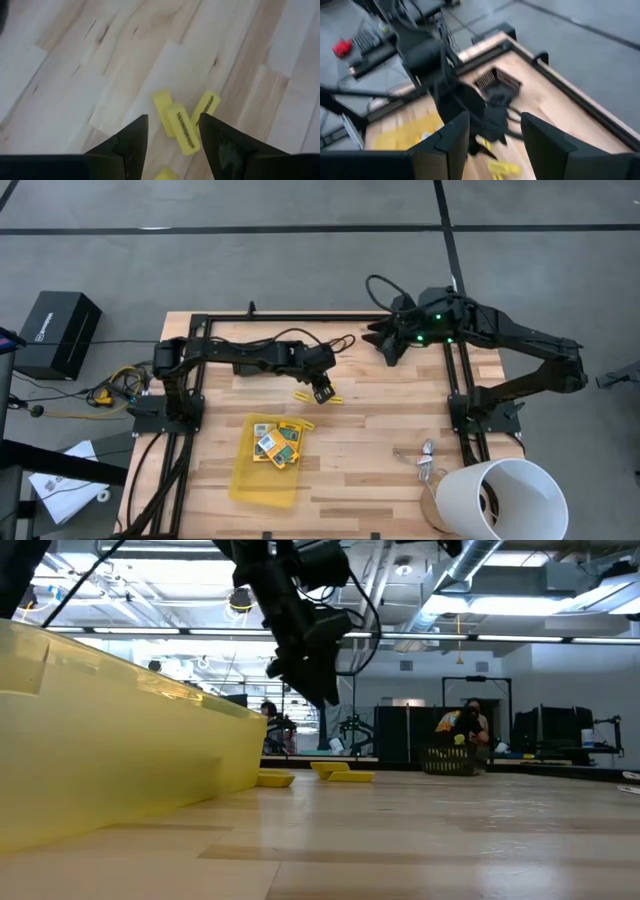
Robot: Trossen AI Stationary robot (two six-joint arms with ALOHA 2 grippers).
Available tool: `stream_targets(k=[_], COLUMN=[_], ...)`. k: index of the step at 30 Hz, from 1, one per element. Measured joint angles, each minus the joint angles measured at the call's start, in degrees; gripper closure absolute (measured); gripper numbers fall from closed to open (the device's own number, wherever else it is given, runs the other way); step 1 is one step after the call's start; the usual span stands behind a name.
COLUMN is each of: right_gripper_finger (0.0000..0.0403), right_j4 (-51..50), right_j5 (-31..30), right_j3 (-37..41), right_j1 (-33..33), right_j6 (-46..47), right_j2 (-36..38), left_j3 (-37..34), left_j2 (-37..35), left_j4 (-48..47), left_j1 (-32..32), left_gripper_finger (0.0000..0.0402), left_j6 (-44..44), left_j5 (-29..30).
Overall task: Pick & Place School Supplies
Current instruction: Put the yellow eraser into the left black bin
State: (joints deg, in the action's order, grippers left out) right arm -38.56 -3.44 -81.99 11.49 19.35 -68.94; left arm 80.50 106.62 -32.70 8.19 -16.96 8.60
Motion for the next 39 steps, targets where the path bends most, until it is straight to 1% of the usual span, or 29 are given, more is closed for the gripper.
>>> stream_targets(k=[5,10,16,18,26,32,39], right_gripper_finger=[0.0232,0.0236,0.0235,0.0234,0.0237,0.0234,0.0236], right_j4=[-2.0,-1.7,-1.9,-1.9,-1.7,-1.7,-1.9], right_j5=[1.3,2.2,5.1,5.2,5.2,5.2,6.3], right_j3=[0.1,0.0,0.1,0.1,0.1,0.1,0.1], right_j1=[1.6,3.2,4.9,5.2,5.1,5.1,5.7], right_j6=[-2.0,-3.5,-3.7,-4.5,-6.5,-7.8,-7.8], right_j2=[1.5,2.4,2.4,2.3,2.2,2.2,2.7], left_j3=[1.8,1.8,1.9,1.9,1.9,1.9,1.9], left_j2=[2.3,3.3,4.9,4.9,5.2,6.0,6.1], left_j4=[0.6,-1.5,-2.2,-2.6,-2.5,-2.2,-1.8], left_j1=[-1.1,-1.1,-1.0,-1.0,-1.0,0.6,1.3], left_gripper_finger=[0.0231,0.0231,0.0225,0.0221,0.0212,0.0208,0.0210], left_j6=[-1.2,-1.3,-3.8,-5.2,-10.7,-15.1,-15.7], left_j5=[0.2,0.1,-3.2,-4.0,-4.5,-4.5,-3.8])
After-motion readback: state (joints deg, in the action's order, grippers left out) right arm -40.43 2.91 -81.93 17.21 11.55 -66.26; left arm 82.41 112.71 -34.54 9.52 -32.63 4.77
